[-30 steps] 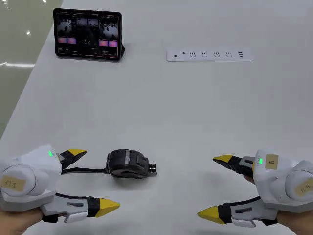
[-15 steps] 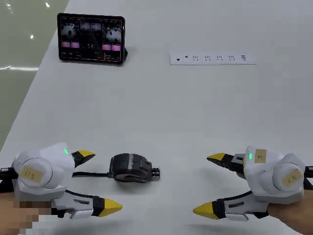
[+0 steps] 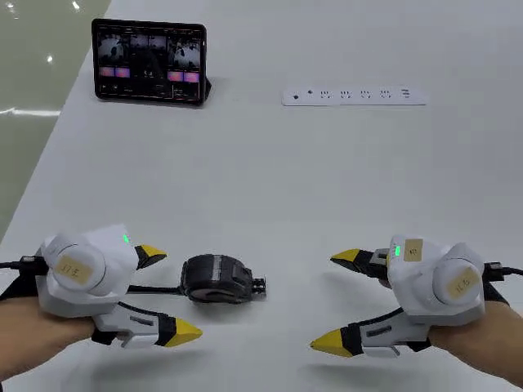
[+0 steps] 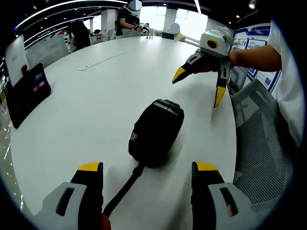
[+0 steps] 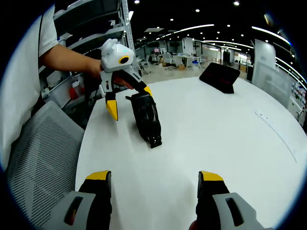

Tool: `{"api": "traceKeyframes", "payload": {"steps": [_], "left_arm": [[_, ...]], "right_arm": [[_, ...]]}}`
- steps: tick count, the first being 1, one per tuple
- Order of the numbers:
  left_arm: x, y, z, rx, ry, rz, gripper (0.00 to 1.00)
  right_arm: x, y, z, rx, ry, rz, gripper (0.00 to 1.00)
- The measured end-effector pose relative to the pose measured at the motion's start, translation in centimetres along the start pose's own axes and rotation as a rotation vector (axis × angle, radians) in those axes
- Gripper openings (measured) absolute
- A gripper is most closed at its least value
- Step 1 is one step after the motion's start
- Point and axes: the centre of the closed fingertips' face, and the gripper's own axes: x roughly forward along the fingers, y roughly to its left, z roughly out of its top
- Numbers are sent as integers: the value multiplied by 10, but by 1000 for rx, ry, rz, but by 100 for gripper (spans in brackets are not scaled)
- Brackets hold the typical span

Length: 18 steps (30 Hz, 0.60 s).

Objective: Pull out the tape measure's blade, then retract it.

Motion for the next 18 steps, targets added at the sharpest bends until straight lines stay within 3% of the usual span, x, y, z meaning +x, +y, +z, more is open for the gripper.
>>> {"api": "traceKeyframes", "payload": {"steps": [18], "left_arm": [[9, 3, 11, 75, 33, -27, 51]], "right_arm": [[11, -2, 7, -24, -1, 24, 70]]}}
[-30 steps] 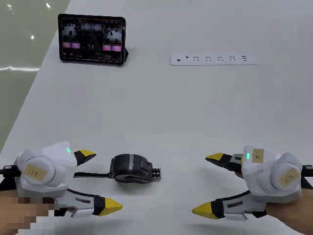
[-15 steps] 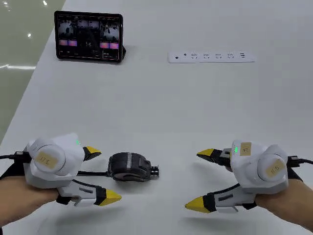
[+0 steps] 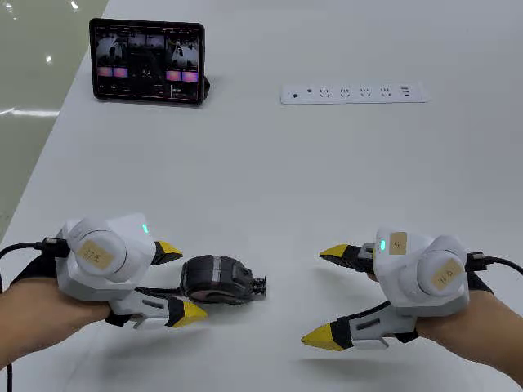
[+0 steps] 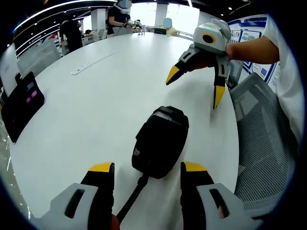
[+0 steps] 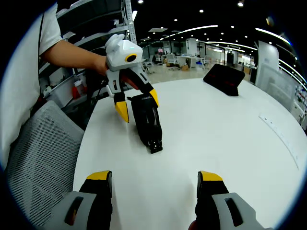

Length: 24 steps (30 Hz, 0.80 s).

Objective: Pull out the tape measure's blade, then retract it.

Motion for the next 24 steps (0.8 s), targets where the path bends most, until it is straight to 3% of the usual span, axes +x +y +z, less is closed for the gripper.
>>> {"api": "traceKeyframes", "payload": {"steps": [16, 24], "left_arm": [[6, -4, 5, 50, 11, -14, 34], [9, -6, 6, 63, 15, -19, 31]], "right_arm": [[4, -1, -1, -5, 1, 2, 68], [8, -1, -3, -19, 7, 7, 65]]}}
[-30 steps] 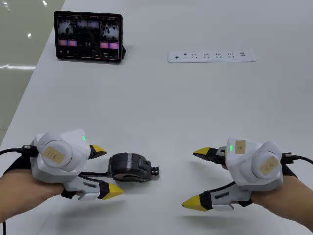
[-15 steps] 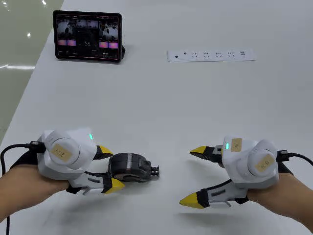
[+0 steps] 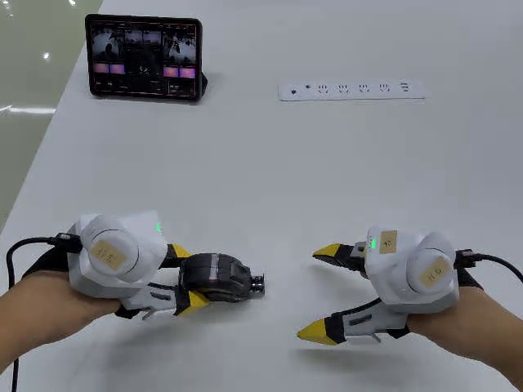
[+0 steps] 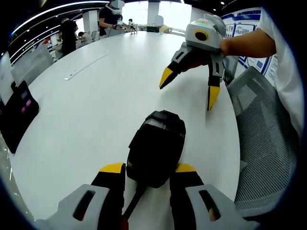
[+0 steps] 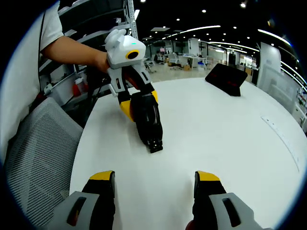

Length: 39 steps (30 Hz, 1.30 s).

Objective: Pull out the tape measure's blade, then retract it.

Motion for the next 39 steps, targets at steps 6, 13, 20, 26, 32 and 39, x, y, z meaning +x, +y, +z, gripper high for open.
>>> {"api": "traceKeyframes", "payload": {"steps": [6, 13, 20, 26, 32, 39], "left_arm": [[1, -1, -1, 6, 4, -3, 30], [1, -1, -1, 10, 6, 1, 29], [1, 0, -2, 4, 7, 7, 29], [2, 0, -3, 12, 9, 26, 28], [2, 1, -2, 12, 6, 15, 28], [3, 1, -3, 17, 9, 19, 27]], "right_arm": [[2, -2, 1, -6, -3, 0, 62], [7, -3, 3, -14, -8, 6, 60], [12, -7, 6, -18, -21, 6, 56], [18, -9, 7, -32, -19, 14, 53], [23, -13, 11, -66, -27, 21, 45], [33, -14, 18, -83, -42, 44, 39]]}}
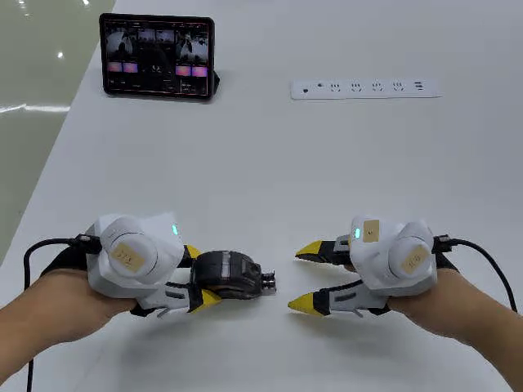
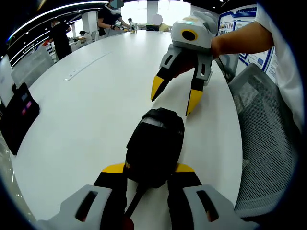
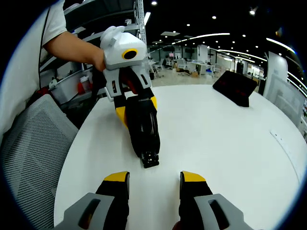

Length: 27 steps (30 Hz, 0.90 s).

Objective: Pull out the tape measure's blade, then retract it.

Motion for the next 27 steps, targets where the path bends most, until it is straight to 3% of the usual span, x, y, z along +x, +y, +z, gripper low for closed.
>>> {"api": "traceKeyframes", "payload": {"steps": [27], "left_arm": [[0, 0, 0, -2, 8, -4, 27]], "right_arm": [[30, 7, 10, -85, -22, 75, 17]]}}
